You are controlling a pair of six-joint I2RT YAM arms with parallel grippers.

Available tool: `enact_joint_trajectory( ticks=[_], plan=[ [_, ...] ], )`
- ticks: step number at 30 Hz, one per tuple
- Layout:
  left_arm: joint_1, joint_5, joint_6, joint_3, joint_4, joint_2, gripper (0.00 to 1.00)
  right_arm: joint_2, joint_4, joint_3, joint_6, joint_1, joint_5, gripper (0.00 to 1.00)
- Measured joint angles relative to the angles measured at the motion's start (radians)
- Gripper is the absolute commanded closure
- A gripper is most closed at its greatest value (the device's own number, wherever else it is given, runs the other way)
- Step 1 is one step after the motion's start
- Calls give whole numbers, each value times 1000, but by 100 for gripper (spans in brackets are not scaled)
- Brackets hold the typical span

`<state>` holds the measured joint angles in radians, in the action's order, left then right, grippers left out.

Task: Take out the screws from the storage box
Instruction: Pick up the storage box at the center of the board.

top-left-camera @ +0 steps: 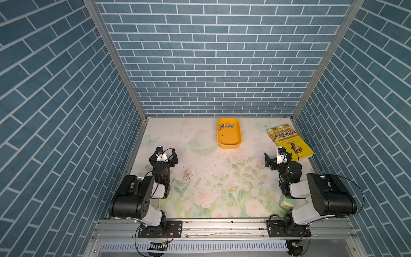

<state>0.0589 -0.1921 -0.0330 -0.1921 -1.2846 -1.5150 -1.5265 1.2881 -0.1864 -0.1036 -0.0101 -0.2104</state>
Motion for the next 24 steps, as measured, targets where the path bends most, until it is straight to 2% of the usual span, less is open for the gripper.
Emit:
enact_joint_trajectory(
  ticks=[15, 19, 21, 24],
  plan=[
    [0, 1, 0, 0, 0, 0, 0, 0, 0, 0, 0, 0, 0, 0],
    [0, 4, 1, -2, 4, 1, 0, 55, -105, -37, 2, -6, 19, 0],
    [1, 9, 4, -38, 92, 22, 0, 117, -161, -58, 6, -13, 47, 0],
    [6, 16, -7, -191, 319, 77, 0, 240, -280, -88, 58, -26, 103, 0]
  ],
)
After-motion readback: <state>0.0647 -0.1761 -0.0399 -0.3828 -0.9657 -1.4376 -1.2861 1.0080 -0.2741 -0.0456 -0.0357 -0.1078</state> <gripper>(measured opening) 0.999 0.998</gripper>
